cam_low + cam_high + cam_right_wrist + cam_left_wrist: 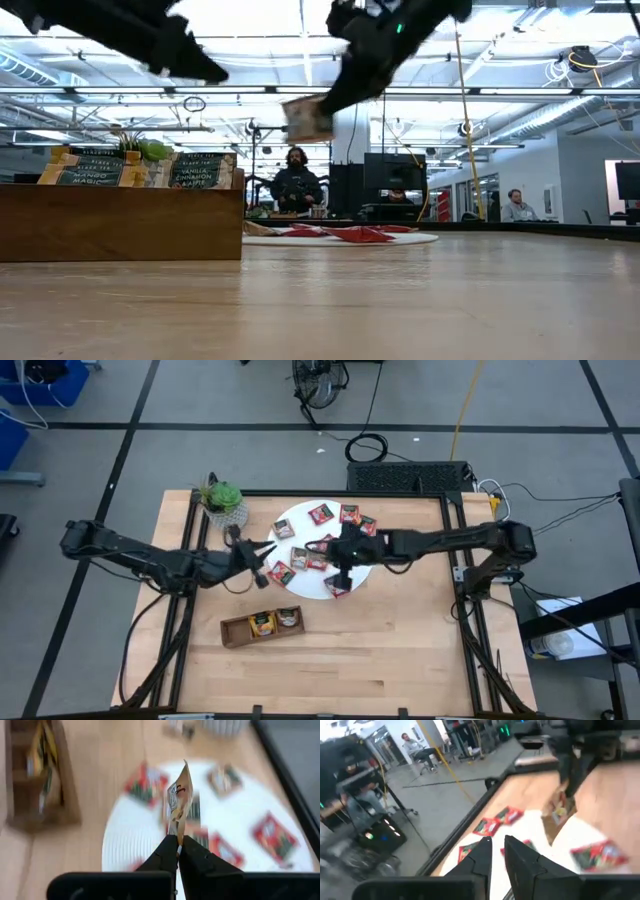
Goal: Pick & Place Tea
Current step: Put the brown tea bag into the right section of the wooden organizer
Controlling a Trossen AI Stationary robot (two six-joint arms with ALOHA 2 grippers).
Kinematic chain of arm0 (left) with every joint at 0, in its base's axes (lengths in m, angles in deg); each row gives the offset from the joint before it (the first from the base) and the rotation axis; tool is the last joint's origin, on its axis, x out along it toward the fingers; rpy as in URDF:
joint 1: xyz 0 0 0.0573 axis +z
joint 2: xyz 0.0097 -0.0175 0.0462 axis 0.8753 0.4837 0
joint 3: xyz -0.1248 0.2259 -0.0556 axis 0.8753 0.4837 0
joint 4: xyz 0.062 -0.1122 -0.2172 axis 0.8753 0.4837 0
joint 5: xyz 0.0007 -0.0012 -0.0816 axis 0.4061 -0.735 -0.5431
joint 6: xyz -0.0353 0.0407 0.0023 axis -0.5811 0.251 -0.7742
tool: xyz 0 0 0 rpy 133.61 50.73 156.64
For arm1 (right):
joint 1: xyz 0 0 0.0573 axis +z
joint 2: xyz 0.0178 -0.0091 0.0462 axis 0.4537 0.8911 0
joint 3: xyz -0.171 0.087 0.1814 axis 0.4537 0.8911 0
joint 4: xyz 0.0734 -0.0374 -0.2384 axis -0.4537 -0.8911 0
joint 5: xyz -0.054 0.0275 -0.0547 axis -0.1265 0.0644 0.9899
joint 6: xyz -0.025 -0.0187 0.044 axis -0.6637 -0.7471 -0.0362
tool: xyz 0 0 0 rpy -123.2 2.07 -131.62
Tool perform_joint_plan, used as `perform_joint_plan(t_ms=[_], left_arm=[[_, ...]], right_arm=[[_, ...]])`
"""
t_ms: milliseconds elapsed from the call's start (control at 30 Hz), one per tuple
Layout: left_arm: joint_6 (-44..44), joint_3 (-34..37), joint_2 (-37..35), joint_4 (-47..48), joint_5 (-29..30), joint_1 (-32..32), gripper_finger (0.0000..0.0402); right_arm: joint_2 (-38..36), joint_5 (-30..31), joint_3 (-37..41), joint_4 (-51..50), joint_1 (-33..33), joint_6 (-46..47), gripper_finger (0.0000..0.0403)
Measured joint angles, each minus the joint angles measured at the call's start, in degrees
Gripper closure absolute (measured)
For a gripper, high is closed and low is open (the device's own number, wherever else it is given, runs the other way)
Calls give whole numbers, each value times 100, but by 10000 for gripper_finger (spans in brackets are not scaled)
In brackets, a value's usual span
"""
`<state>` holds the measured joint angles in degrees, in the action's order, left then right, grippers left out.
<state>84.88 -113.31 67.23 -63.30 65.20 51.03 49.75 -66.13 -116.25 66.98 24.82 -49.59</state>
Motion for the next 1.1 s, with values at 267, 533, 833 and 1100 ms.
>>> perform_joint_plan(t_ms=[267,533,833,1100], left_arm=[[-1144,-921,114,1167,-2774,886,342],[-1179,-2465,1654,2495,-6286,1543,341],[-1190,-3165,3048,2372,-7581,1739,322],[-1122,-3182,3605,1834,-8165,1517,204]], right_arm=[[759,-266,-2775,-3968,116,291,402],[1825,-1651,-3497,-5477,202,-195,403],[1921,-1795,-3491,-5131,657,-593,403],[1799,-1509,-3489,-4811,933,-615,403]])
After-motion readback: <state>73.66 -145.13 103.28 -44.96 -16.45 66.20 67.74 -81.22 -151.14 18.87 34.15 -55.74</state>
